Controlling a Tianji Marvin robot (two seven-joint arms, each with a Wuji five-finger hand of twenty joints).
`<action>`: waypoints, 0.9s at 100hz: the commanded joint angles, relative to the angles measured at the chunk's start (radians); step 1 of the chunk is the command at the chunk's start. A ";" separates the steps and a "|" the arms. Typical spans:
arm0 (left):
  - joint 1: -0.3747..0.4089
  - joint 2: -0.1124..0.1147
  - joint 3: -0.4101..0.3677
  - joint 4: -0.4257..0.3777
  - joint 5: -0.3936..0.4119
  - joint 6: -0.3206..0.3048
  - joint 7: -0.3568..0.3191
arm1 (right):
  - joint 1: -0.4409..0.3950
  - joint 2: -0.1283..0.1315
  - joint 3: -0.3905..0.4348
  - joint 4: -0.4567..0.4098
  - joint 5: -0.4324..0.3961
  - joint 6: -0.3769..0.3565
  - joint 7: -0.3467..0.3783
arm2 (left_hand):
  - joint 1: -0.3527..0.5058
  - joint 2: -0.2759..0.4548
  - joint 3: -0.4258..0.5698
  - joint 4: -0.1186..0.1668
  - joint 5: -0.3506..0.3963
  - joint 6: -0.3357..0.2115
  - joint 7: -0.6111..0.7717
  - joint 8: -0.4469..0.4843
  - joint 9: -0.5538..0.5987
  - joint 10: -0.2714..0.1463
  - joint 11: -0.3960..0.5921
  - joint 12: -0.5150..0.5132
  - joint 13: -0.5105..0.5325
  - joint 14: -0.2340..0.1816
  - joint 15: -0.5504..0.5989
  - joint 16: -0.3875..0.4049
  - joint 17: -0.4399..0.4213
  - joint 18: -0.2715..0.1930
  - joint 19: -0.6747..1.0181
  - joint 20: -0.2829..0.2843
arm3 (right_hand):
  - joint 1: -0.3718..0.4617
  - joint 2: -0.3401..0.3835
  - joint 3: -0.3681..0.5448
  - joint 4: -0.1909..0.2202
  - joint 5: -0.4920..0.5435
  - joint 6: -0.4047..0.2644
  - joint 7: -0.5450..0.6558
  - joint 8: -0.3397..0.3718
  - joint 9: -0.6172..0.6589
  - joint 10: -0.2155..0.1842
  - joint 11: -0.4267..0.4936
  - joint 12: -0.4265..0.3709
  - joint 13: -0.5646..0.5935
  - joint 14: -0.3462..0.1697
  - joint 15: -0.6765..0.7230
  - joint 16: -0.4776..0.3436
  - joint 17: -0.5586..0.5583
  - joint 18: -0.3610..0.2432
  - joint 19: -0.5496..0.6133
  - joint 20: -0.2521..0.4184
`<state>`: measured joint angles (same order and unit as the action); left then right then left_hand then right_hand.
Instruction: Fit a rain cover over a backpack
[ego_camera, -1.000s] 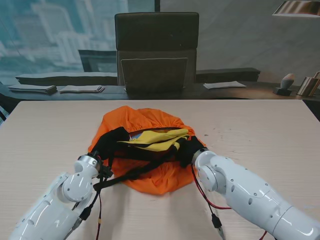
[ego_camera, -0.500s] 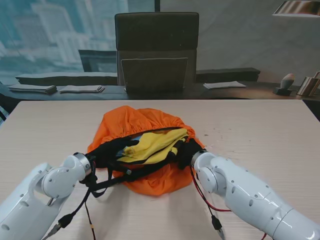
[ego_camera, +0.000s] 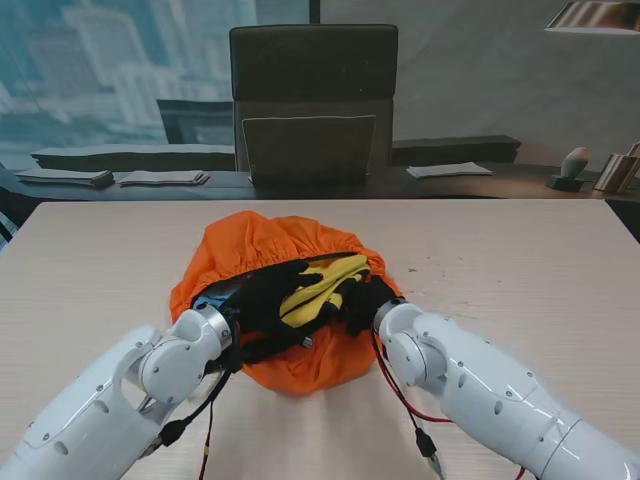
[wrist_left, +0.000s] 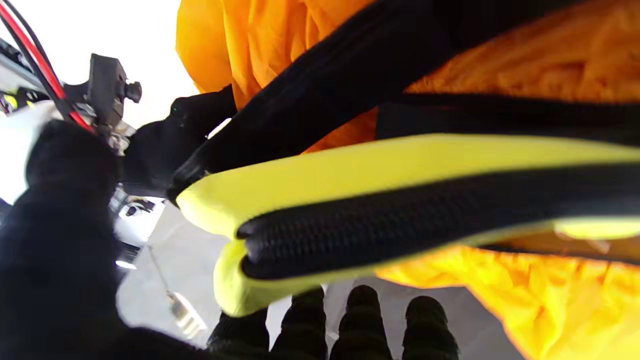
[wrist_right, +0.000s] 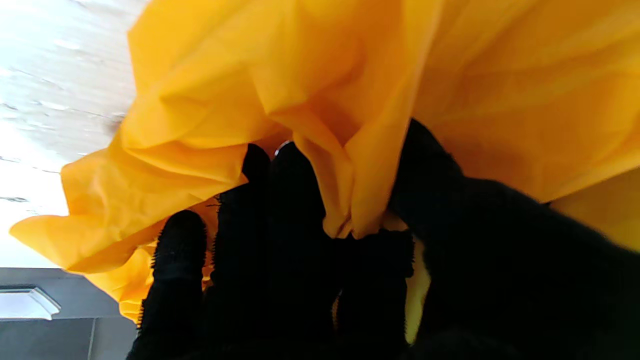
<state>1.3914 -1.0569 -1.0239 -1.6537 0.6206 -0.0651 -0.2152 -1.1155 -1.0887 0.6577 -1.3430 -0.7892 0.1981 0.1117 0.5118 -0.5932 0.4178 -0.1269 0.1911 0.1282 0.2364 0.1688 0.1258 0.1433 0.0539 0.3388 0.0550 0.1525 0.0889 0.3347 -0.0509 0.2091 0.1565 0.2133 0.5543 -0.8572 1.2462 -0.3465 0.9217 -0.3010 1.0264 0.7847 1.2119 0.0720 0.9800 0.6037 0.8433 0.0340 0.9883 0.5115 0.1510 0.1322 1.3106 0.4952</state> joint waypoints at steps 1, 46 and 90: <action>-0.009 -0.001 0.006 0.021 0.027 0.015 -0.035 | -0.010 -0.001 0.004 -0.029 -0.008 -0.012 0.029 | 0.031 0.018 -0.065 0.029 -0.034 0.010 0.116 0.065 0.011 -0.021 0.072 0.087 0.024 -0.004 0.075 0.058 0.006 0.037 -0.039 0.048 | 0.022 0.029 0.021 0.035 0.025 -0.007 0.046 -0.003 0.028 0.061 0.008 0.020 0.050 -0.029 0.034 0.015 0.005 0.004 0.011 -0.010; -0.126 -0.063 0.104 0.272 0.033 0.000 0.248 | -0.048 0.052 0.052 -0.137 -0.042 -0.060 0.239 | 0.429 0.165 0.110 0.021 0.418 -0.433 0.812 0.455 0.729 -0.182 0.381 0.572 0.540 -0.011 0.552 0.202 0.007 0.005 0.639 0.185 | 0.027 0.011 0.079 0.031 0.034 0.097 0.030 -0.376 -0.024 0.063 -0.004 0.085 0.006 -0.009 0.010 -0.001 0.036 -0.019 -0.059 -0.046; -0.194 -0.060 0.142 0.356 0.023 -0.050 0.224 | -0.073 0.091 0.094 -0.207 0.006 -0.023 0.441 | 0.419 0.135 0.157 0.018 0.463 -0.402 0.810 0.454 0.778 -0.177 0.386 0.593 0.585 -0.017 0.565 0.206 0.019 -0.009 0.644 0.187 | 0.037 0.286 -0.134 0.050 -0.079 0.037 0.006 -0.065 -0.356 0.007 -0.206 -0.165 -0.245 -0.037 -0.228 -0.053 -0.214 -0.041 -0.171 -0.084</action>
<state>1.2134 -1.1189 -0.8863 -1.3125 0.6324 -0.1064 0.0362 -1.1769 -1.0148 0.7420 -1.5480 -0.7874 0.2068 0.5367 0.8571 -0.5052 0.5130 -0.1005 0.5775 -0.2181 0.9341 0.5652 0.8802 -0.0126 0.4355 0.9104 0.6228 0.1547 0.6324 0.5238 -0.0163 0.2224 0.7684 0.3766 0.5554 -0.6043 1.1412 -0.3338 0.8185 -0.2252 0.9865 0.6696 0.7947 0.0826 0.8430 0.5622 0.5437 0.0211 0.8363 0.5002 -0.0420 0.1022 1.1601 0.4206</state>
